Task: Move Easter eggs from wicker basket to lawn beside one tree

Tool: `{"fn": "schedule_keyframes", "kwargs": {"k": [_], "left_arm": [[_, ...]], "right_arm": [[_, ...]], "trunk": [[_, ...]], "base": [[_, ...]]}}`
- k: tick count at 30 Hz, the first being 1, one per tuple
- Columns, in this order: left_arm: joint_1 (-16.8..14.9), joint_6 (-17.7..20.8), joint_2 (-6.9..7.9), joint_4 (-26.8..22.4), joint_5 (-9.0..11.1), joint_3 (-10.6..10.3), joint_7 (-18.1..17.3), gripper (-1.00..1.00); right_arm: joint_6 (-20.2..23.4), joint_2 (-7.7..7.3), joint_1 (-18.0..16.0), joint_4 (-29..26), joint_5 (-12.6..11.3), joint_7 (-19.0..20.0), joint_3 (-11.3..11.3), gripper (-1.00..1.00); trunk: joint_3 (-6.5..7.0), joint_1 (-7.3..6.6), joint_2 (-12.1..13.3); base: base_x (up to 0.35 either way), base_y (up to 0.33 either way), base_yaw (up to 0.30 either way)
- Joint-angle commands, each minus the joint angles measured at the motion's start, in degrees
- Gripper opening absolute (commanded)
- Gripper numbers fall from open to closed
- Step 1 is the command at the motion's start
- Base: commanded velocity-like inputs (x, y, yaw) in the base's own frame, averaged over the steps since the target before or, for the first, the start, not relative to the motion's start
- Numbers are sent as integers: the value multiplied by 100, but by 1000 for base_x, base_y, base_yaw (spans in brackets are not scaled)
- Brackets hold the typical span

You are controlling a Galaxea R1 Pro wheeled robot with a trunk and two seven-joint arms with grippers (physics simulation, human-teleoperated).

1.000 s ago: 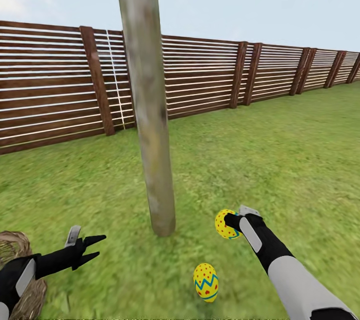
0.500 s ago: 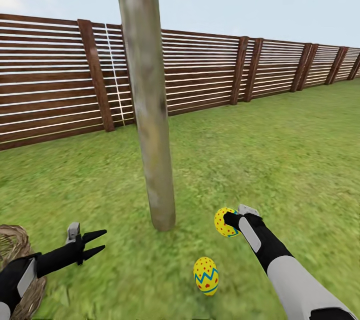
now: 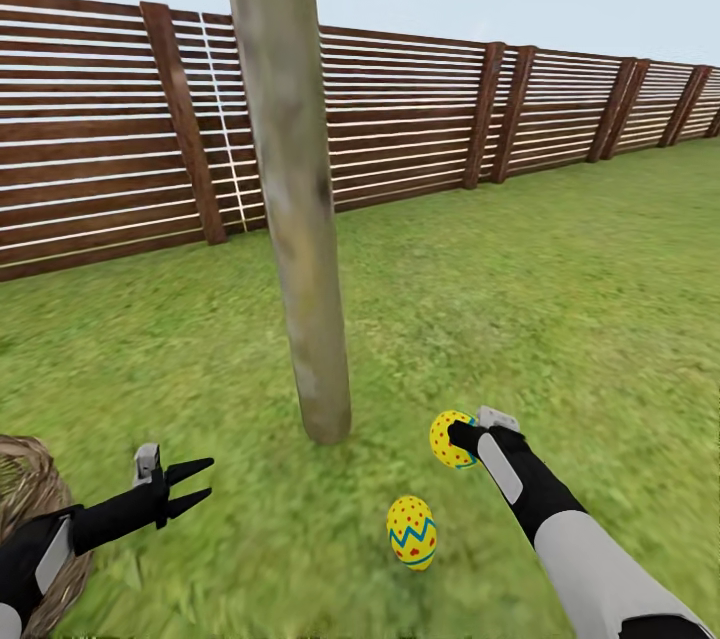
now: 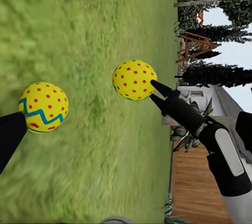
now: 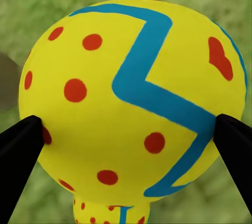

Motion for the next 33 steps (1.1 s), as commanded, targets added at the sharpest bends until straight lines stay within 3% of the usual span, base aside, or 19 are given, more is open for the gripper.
{"fn": "schedule_keyframes", "kwargs": {"k": [1, 23, 33], "left_arm": [[-3, 48, 0, 0, 8, 5, -12, 100], [-2, 26, 0, 0, 8, 13, -12, 100], [-2, 29, 0, -85, 8, 11, -13, 100]], "right_arm": [[-1, -8, -2, -10, -58, -56, 41, -100], [-171, -8, -2, -10, -63, -56, 32, -100], [-178, -7, -2, -10, -61, -56, 32, -100]], "trunk": [[-28, 1, -4], [-515, 58, -33], [-515, 58, -33]], "base": [[0, 0, 0], [0, 0, 0], [48, -44, 0]]}}
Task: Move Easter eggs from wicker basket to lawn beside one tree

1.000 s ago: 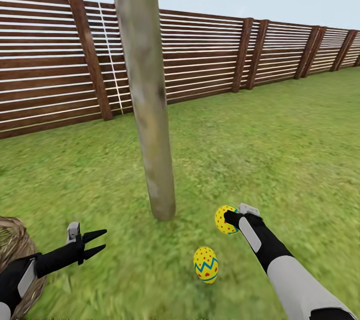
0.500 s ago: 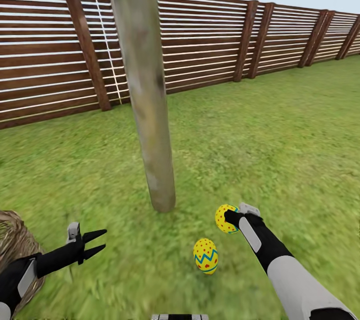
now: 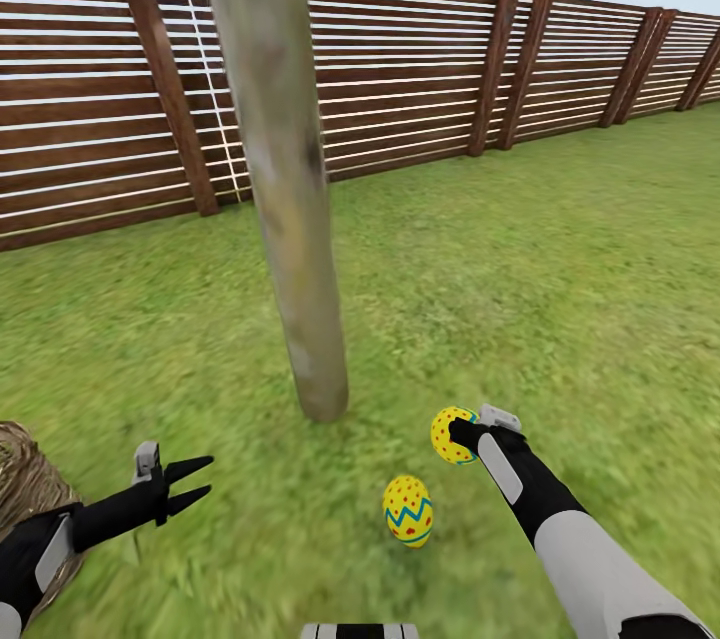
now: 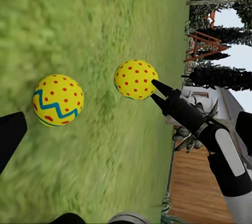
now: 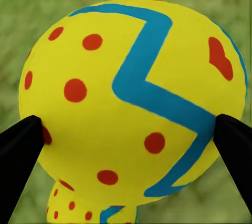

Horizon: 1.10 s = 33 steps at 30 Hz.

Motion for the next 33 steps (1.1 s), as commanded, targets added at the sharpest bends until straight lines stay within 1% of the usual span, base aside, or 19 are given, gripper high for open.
{"fn": "schedule_keyframes", "kwargs": {"k": [1, 4, 9, 14, 27, 28, 30, 33], "left_arm": [[-2, 52, 0, -4, 3, 6, -14, 100], [-2, 51, 0, -5, 3, 5, -14, 100], [-2, 50, 0, -9, 3, 9, -20, 100], [13, 50, 0, -152, 3, 1, -247, 100], [16, 41, 0, -164, 3, 0, -269, 100], [16, 40, 0, -164, 3, 0, -269, 100], [16, 35, 0, -164, 3, 0, -269, 100], [16, 33, 0, -164, 3, 0, -269, 100]], "right_arm": [[11, -8, -2, -9, -60, -55, 41, -100], [9, -9, -2, -9, -56, -55, 45, -100], [9, -2, -2, -9, -62, -55, 58, -100], [8, -1, -2, -9, -67, -55, 59, -100], [-4, -10, -2, -17, -55, -43, 55, -100], [-29, -11, -2, -18, -55, -41, 54, -100], [-293, -15, -2, -15, -62, 10, 58, -100], [-539, -29, -2, 54, -53, 269, 59, -100]], "trunk": [[-5, 1, -2], [-5, 1, -2], [-5, 1, -2], [-116, 14, -8], [-404, 47, -26], [-426, 50, -27], [-470, 55, -30], [-536, 63, -34]], "base": [[198, -202, 0], [128, -134, 0], [13, -13, 0], [0, 0, 0], [0, 0, 0], [0, 0, 0], [0, 0, 0], [0, 0, 0]]}}
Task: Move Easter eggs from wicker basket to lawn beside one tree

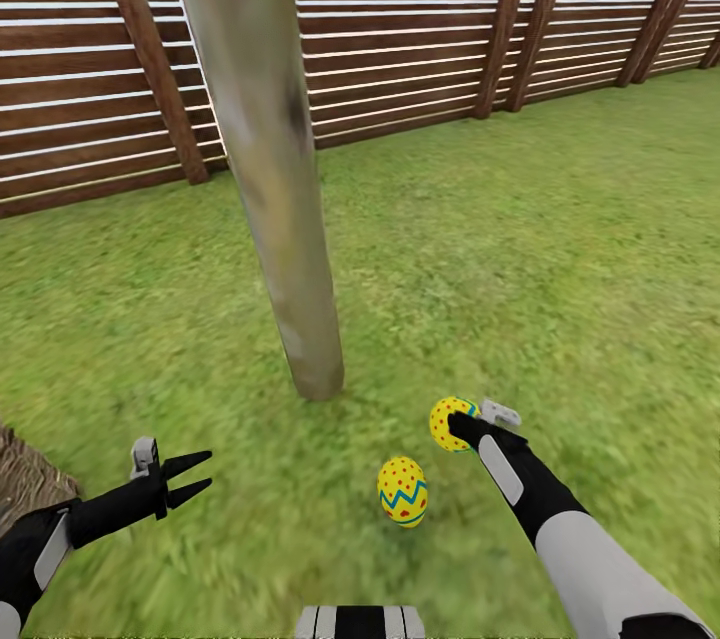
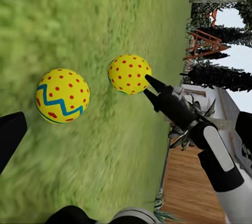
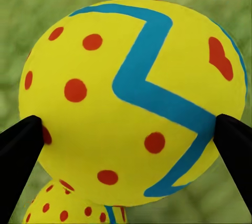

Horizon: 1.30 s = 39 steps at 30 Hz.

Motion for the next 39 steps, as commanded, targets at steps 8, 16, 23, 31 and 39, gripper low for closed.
{"fn": "schedule_keyframes", "kwargs": {"k": [8, 16, 23, 31, 39], "left_arm": [[-2, 58, 0, 0, 7, 4, -14, 100], [-2, 58, 0, 0, 7, 4, -14, 100], [-2, 58, 0, 0, 7, 4, -14, 100], [23, 83, 0, -308, 7, 4, -48, 100], [24, 77, -6, -317, 7, 4, -40, 100]], "right_arm": [[-314, -14, -2, 236, -42, 104, 52, -100], [-508, -33, -2, 271, -44, 105, 52, -100], [-581, -8, -2, 365, -42, 106, 52, -100], [-591, -2, -2, 377, -42, 101, 194, -100], [-712, -7, -2, 384, -51, 97, 446, -100]], "trunk": [[-182, 19, -13], [-204, 22, -14], [-204, 22, -14], [-315, 35, -21], [-492, 55, -31]], "base": [[0, 0, 0], [12, -1, 0], [173, -56, 0], [5, -2, 0], [0, 0, 0]]}}
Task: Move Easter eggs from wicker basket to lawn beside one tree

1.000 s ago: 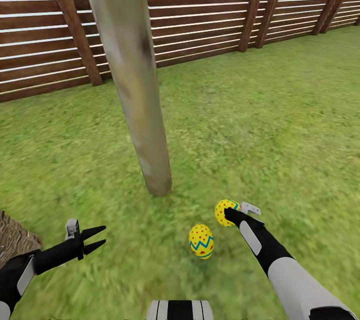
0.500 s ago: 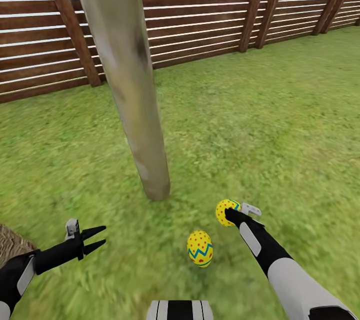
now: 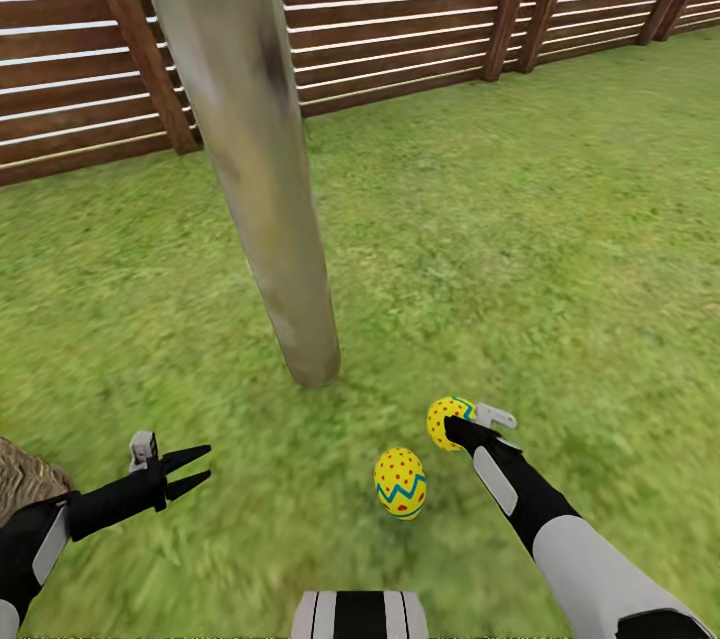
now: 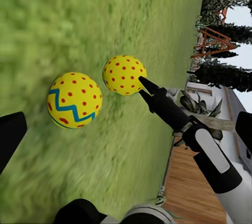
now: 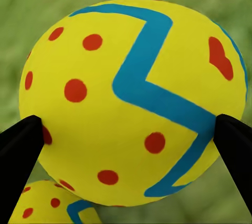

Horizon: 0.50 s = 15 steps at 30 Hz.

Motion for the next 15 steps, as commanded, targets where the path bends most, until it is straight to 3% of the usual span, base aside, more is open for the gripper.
{"fn": "schedule_keyframes", "kwargs": {"k": [1, 15], "left_arm": [[-2, 58, -1, 0, 7, 3, -12, 100], [-2, 58, 5, -1, 7, 3, -18, 100]], "right_arm": [[20, -9, -2, -13, -47, -55, 49, -100], [20, 0, -2, -13, -47, -55, 49, -100]], "trunk": [[-27, 1, -3], [-315, 35, -21]], "base": [[0, 0, 0], [0, 0, 0]]}}
